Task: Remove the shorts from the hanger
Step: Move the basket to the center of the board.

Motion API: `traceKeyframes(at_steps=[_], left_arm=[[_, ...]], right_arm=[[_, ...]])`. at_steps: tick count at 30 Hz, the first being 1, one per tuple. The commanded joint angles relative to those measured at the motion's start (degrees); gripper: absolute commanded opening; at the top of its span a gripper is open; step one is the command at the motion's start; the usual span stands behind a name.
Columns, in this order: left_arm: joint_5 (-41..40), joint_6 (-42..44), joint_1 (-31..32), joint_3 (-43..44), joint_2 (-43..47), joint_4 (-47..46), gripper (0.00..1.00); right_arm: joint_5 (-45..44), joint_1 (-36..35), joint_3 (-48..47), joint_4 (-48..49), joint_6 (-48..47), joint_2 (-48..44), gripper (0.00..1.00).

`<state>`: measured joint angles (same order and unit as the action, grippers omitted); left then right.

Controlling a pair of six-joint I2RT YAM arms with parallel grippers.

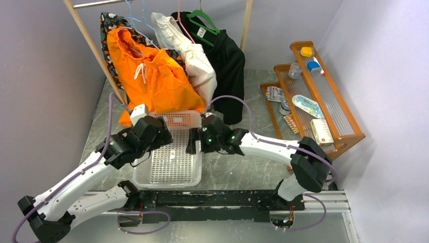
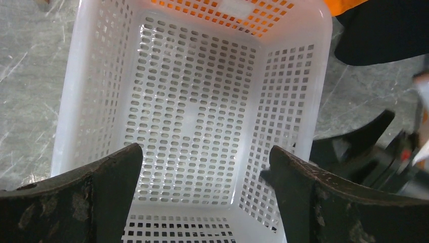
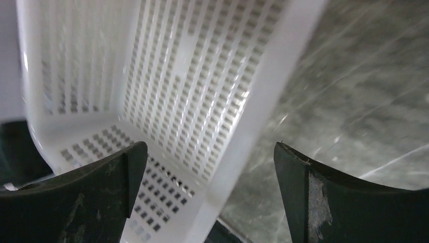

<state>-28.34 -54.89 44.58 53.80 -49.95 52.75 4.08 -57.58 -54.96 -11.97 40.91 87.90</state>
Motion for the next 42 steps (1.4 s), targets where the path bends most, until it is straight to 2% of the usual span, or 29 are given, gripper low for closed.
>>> traceKeyframes(at_steps=[1,3,6,10,13,15,16,18,19,22,24,26,31,37,42], left_arm=[[0.69,-0.40,0.09,0.44,1.61,0.28,1.00],[0.60,-0.77,0.14,1.40,1.61,1.18,1.00],[-0.02,-0.94,0.13,3.56,1.78,3.69,1.00],[-1.72,-3.61,0.08,7.76,2.75,10.10,1.00],[-1.96,-5.82,0.09,10.11,4.15,13.62,1.00],[-1.74,-6.20,0.09,10.83,5.42,14.37,1.00],[-1.57,-6.09,0.07,10.99,6.14,14.28,0.99],[-1.57,-5.95,0.10,11.18,7.26,14.26,0.99],[-1.73,-6.61,0.12,11.31,7.63,14.83,0.99],[-2.20,-7.56,0.09,10.81,8.81,15.49,0.98],[-2.38,-7.60,0.08,10.32,9.35,15.08,0.98],[-2.57,-7.22,0.07,10.23,9.44,14.64,0.98],[-2.34,-6.47,0.14,8.95,8.38,13.73,0.99],[4.34,-1.55,0.12,3.24,6.58,2.94,0.99],[11.57,2.95,0.02,0.38,0.90,-6.61,0.99]], right_arm=[[3.90,5.87,0.75,6.70,4.74,2.07,0.98],[8.93,6.33,-1.82,7.43,4.79,6.55,0.93],[8.53,1.22,-6.13,9.17,6.41,10.56,0.93],[16.86,-3.31,-5.85,25.95,13.66,16.76,0.92],[20.88,-5.08,-10.52,29.54,14.61,20.84,0.92],[22.02,-6.52,-14.67,28.44,13.30,22.97,0.93],[22.36,-7.12,-17.72,24.88,11.80,24.08,0.91],[16.54,-7.77,-22.59,14.55,7.76,24.86,0.91],[14.74,-7.84,-23.29,12.66,6.09,24.82,0.91],[18.48,-6.71,-24.71,11.52,3.40,26.07,0.91],[27.31,-6.94,-25.17,15.39,1.14,27.04,0.92],[30.28,-7.32,-22.93,19.40,2.29,26.01,0.92],[12.42,-4.94,-14.66,12.56,1.38,16.70,0.94],[-10.87,-4.44,-0.49,4.24,2.93,-1.45,0.99],[-32.33,0.43,0.42,-15.37,6.25,-14.26,1.00]])
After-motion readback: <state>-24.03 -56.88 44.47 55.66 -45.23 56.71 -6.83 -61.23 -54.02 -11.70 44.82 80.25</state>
